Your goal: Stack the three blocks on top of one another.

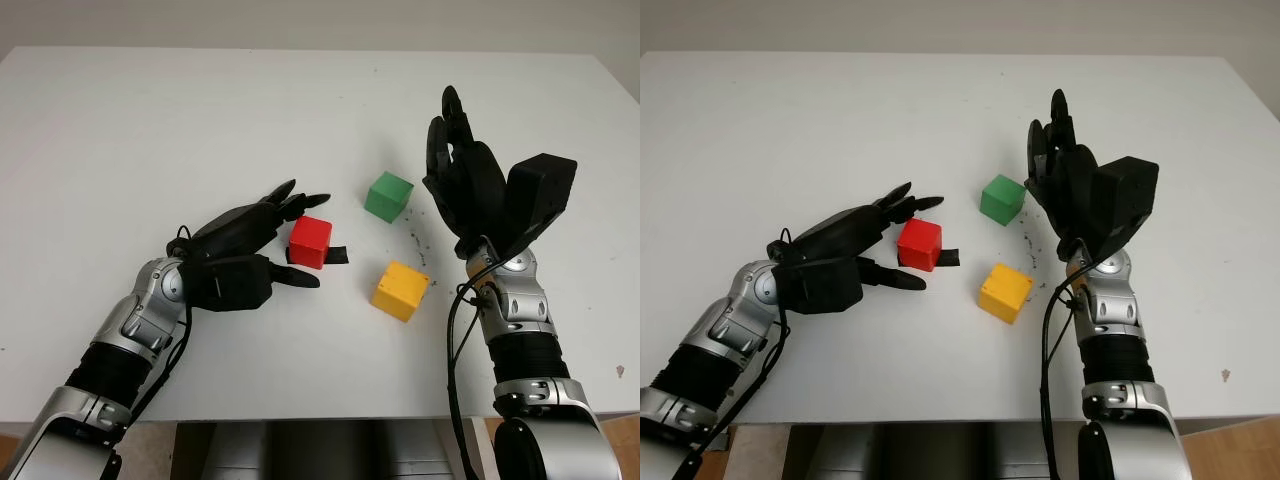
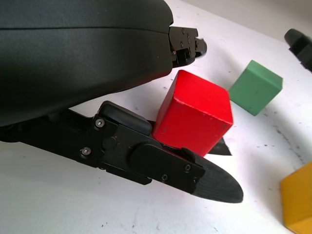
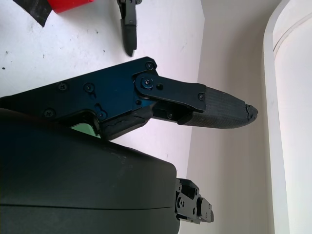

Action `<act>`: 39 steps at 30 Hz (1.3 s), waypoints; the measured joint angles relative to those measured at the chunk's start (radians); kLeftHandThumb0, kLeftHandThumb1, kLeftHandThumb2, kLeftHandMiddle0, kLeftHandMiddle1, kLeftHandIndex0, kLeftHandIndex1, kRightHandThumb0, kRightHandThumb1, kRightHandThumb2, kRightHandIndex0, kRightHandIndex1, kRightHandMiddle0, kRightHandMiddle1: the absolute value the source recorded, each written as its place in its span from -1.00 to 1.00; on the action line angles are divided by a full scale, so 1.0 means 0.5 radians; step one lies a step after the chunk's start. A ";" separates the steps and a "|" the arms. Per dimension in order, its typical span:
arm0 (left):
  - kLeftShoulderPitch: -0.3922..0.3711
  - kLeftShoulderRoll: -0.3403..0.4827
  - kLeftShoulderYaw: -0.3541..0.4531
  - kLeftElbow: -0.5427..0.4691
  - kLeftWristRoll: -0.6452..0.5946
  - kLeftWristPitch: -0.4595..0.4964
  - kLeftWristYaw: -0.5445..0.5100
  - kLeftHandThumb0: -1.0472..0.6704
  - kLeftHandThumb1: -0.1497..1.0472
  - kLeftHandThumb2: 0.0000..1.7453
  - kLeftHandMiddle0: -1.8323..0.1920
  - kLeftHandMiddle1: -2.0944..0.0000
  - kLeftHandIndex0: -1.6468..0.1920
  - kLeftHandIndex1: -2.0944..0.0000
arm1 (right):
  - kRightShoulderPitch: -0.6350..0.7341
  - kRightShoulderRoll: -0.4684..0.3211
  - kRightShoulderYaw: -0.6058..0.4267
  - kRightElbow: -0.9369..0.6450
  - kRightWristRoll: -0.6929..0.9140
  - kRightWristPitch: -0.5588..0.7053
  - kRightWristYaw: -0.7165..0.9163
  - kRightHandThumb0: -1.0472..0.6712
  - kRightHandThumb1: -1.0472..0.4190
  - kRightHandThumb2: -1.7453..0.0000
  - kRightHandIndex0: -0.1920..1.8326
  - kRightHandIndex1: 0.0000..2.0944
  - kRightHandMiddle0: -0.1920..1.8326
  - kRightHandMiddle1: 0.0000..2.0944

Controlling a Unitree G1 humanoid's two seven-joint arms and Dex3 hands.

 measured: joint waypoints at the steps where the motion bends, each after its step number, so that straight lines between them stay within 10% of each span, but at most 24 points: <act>1: 0.007 0.005 0.007 -0.015 -0.026 -0.002 -0.008 -0.94 0.98 -0.93 1.00 1.00 1.00 1.00 | 0.000 0.000 -0.001 0.000 0.000 0.000 0.000 -0.69 -1.00 0.25 -1.00 -1.00 -1.00 -1.00; 22: 0.106 -0.085 0.636 0.025 -0.742 -0.150 0.332 -0.82 1.00 -0.19 1.00 1.00 1.00 1.00 | -0.001 -0.040 0.000 -0.029 -0.030 0.000 0.013 -0.70 -1.00 0.27 -1.00 -1.00 -1.00 -1.00; 39: 0.130 -0.191 0.939 0.189 -1.094 0.074 0.405 -0.84 1.00 -0.26 1.00 1.00 1.00 1.00 | -0.004 -0.795 0.181 -0.437 -0.328 -0.136 0.750 -0.68 -0.80 0.96 -0.95 -0.95 -0.90 -0.93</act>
